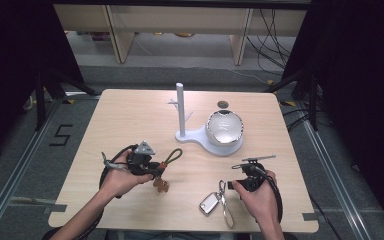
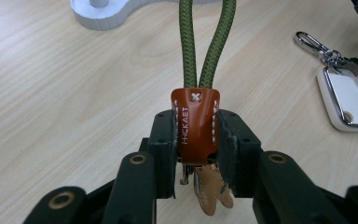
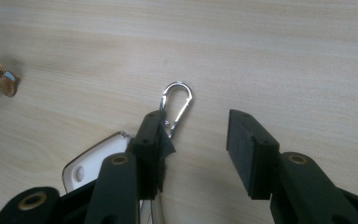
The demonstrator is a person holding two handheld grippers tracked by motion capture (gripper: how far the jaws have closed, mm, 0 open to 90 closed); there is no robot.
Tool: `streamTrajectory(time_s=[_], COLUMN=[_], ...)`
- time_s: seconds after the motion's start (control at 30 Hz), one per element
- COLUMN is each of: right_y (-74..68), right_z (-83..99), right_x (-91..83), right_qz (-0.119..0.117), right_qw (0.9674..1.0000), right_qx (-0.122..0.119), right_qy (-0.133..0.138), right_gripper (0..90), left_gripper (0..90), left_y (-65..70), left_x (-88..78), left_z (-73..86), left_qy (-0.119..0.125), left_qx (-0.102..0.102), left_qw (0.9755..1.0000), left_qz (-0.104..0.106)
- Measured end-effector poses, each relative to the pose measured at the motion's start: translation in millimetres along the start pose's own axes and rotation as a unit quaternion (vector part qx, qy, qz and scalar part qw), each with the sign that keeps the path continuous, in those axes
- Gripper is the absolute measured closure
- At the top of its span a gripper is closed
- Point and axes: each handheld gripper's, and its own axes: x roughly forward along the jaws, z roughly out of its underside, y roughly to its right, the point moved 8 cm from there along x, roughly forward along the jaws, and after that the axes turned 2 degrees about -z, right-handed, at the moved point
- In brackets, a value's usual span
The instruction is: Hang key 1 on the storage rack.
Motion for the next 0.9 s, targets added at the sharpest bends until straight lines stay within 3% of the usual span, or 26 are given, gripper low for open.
streamTrajectory(time_s=[0.43, 0.6, 0.77, 0.83, 0.9], right_y=[1.4, 0.2, -1.7, 2.8, 1.7], right_z=[0.6, 0.0, 0.4, -0.7, -0.6], right_x=[-0.2, -0.3, -1.1, 0.1, -0.5], right_qz=[-0.010, 0.002, -0.012, 0.002, -0.002], right_qw=[0.9997, 0.9999, 0.9998, 0.9998, 0.9998], right_qx=[-0.019, 0.003, 0.001, -0.004, -0.002], right_qy=[0.008, 0.012, 0.014, 0.020, 0.020], right_gripper=[57.0, 56.8, 56.4, 56.4, 56.4], left_gripper=[68.0, 68.1, 68.1, 68.0, 68.0], left_y=[-13.0, -19.9, -25.1, -27.0, -28.7], left_x=[-9.2, -14.4, -17.7, -18.7, -19.9], left_z=[-3.4, -8.1, -10.6, -12.1, -14.2], left_qy=[0.016, 0.031, 0.035, 0.037, 0.042], left_qx=[-0.012, -0.019, -0.023, -0.026, -0.025], left_qw=[0.9997, 0.9991, 0.9988, 0.9986, 0.9984], left_qz=[-0.012, -0.022, -0.025, -0.027, -0.028])
